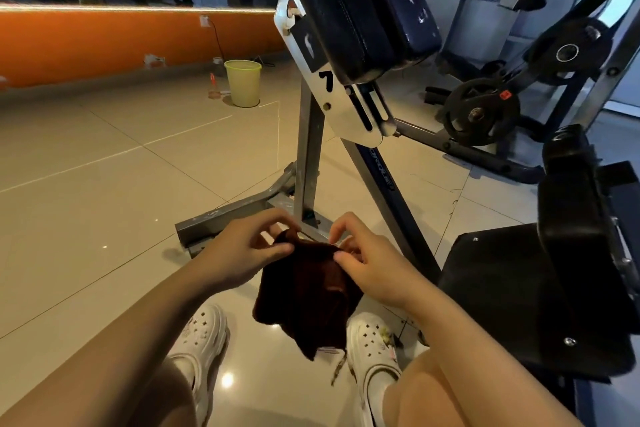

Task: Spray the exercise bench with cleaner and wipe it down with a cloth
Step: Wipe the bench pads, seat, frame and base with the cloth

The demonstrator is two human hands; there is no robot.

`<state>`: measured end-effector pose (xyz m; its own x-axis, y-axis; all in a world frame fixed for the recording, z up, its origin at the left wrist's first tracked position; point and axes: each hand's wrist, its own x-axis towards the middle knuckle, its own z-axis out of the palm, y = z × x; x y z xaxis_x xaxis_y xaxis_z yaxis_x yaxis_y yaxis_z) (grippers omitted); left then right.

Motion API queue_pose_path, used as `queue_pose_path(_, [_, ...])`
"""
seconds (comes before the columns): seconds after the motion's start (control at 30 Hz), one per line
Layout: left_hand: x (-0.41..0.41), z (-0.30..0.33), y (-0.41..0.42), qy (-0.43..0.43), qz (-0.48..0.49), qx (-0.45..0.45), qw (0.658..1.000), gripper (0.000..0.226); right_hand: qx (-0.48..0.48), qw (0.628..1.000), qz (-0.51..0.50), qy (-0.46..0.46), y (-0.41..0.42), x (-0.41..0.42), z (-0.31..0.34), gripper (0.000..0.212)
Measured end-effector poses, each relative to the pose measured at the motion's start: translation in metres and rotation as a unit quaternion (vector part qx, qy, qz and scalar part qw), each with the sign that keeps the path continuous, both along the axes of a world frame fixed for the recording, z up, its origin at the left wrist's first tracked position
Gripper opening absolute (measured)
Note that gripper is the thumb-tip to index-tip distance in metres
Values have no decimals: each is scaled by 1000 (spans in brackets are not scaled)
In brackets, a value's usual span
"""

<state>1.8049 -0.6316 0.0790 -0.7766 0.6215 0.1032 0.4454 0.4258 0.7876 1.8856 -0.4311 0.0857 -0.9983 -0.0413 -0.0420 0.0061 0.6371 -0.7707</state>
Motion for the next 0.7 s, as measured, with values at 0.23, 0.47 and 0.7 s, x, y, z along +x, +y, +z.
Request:
queue_pose_path(0.23, [-7, 8, 5, -2, 6, 72, 997, 13, -81, 995, -48, 37, 1, -11, 5, 19])
queue_pose_path(0.47, [-35, 47, 17, 74, 43, 141, 986, 21, -30, 993, -54, 96, -6, -49, 30, 26])
queue_pose_path(0.7, [-96, 104, -2, 122, 75, 131, 981, 27, 177, 951, -66, 245, 0, -117, 90, 15])
